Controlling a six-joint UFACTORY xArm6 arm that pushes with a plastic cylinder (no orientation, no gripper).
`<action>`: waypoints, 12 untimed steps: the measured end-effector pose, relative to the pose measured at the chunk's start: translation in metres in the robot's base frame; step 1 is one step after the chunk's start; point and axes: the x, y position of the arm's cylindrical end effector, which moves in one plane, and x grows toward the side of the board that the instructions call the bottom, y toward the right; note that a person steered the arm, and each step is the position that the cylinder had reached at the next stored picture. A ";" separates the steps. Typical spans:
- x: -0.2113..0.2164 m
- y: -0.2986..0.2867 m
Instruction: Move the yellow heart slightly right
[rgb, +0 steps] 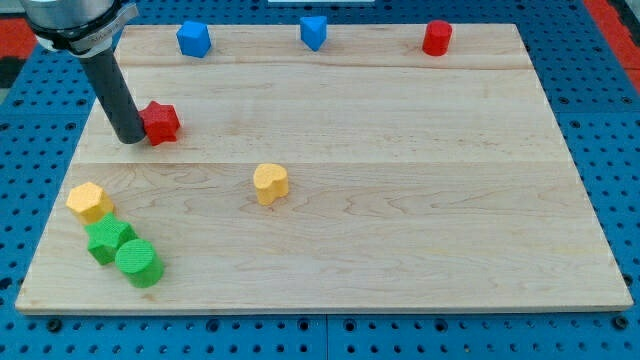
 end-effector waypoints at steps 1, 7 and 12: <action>0.001 -0.009; 0.037 0.095; 0.112 0.299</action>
